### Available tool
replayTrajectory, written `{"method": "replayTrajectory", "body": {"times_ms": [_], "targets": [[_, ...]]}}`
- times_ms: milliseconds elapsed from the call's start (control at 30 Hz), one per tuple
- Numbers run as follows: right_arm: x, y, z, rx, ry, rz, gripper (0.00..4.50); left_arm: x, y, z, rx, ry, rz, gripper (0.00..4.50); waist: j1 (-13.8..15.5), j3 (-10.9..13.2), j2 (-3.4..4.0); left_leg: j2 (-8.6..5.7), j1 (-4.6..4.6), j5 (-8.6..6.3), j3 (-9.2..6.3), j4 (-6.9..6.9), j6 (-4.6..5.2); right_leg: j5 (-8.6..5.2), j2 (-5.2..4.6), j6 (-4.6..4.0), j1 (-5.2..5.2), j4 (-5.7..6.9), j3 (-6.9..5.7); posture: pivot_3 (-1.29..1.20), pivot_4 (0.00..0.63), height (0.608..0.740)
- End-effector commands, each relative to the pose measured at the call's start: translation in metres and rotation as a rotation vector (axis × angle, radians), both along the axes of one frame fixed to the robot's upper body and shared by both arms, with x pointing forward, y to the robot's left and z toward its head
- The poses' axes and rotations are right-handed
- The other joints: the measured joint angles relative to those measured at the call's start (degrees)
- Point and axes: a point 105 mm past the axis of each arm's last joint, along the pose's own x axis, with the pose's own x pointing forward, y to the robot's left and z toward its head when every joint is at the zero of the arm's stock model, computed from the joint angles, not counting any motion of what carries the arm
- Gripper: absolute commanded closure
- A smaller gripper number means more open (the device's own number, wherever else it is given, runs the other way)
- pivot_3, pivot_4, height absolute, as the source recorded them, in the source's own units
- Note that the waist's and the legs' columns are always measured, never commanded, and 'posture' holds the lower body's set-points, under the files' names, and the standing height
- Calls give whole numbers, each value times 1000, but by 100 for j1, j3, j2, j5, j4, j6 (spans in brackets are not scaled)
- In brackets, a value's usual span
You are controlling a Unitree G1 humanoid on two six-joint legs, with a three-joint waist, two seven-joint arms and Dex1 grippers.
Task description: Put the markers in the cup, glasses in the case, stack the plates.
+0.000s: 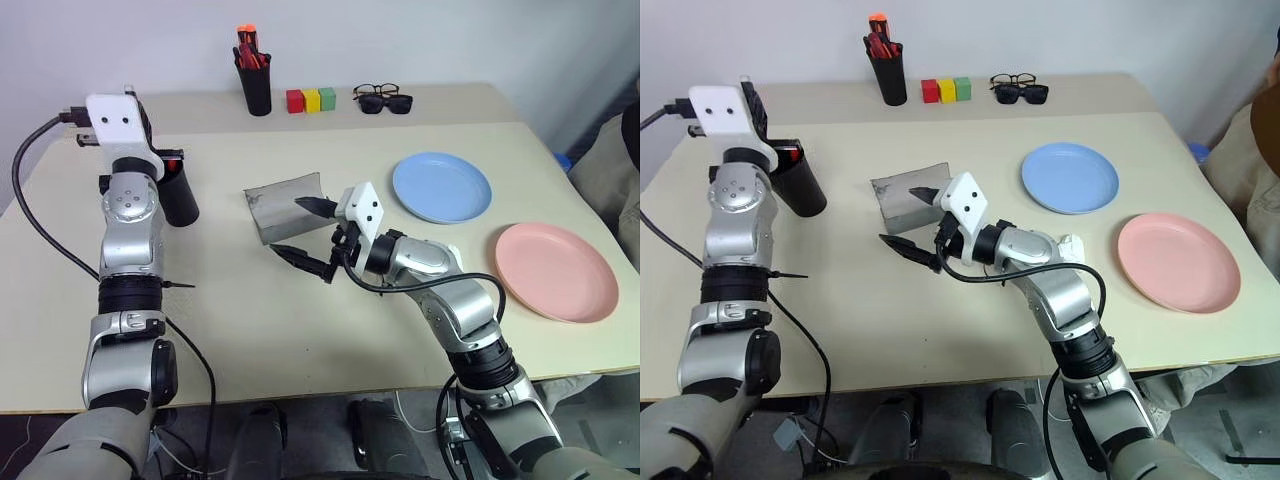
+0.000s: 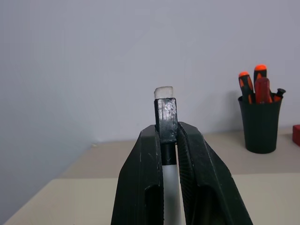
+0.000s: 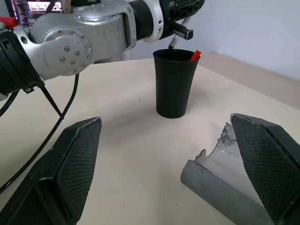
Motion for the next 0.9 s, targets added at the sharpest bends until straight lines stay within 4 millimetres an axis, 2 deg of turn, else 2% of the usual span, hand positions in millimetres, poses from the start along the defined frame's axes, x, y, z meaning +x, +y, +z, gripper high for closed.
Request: {"method": "replayTrajectory", "body": {"times_ms": [33,133,300,433,533,567,600,633,700,800,900], "targets": [[-5,0,14,28,-59,2,0,-4,5,1,13,-35,17,4432,2,0,0,0,0,0,0,0,0,0,0,0,0,0,0,0,150,740],[-3,-1,17,31,-62,-10,0,-4,7,-9,3,-14,24,4432,-2,0,0,0,1,0,0,0,0,0,0,0,0,1,0,0,150,740],[0,-4,17,27,-63,-21,0,-4,8,-16,-10,0,36,2262,-2,0,0,0,1,0,0,0,0,0,0,0,0,1,0,0,150,740],[-1,-3,16,25,-60,-13,0,-6,6,-17,-36,-14,30,2262,0,0,0,0,0,0,0,0,0,0,0,0,0,1,0,0,150,740],[-1,-3,16,24,-60,-12,0,-10,1,-7,-69,-71,-7,2262,-2,0,0,0,0,0,0,0,0,0,0,0,0,1,0,0,150,740],[-2,-3,16,23,-61,-13,0,-11,-6,0,-78,-103,-61,2262,-2,0,0,0,0,0,-1,0,0,0,0,0,0,1,0,0,150,740],[0,-6,17,19,-62,-20,0,-13,-23,9,-65,-121,-168,2262,-1,0,0,0,0,0,-1,0,0,0,0,0,0,2,0,0,150,740],[1,-10,17,10,-63,-33,0,-14,-42,14,-22,-111,-287,1994,-3,0,0,0,0,0,-1,0,0,0,0,0,0,2,0,0,150,740],[4,-23,15,-16,-69,-59,0,-18,-74,11,80,-23,-481,1431,29,0,0,0,-3,1,0,0,-1,0,-1,0,0,1,0,0,150,740],[6,-44,14,-61,-73,-89,0,-21,-102,-23,185,289,-671,27,60,0,1,-1,-2,1,1,1,-1,0,-2,0,3,-2,1,0,150,740],[7,-59,13,-103,-74,-117,0,-31,-122,-51,240,490,-820,27,45,1,3,0,5,-1,2,-1,1,-2,1,-1,5,-2,3,0,150,740]]}}
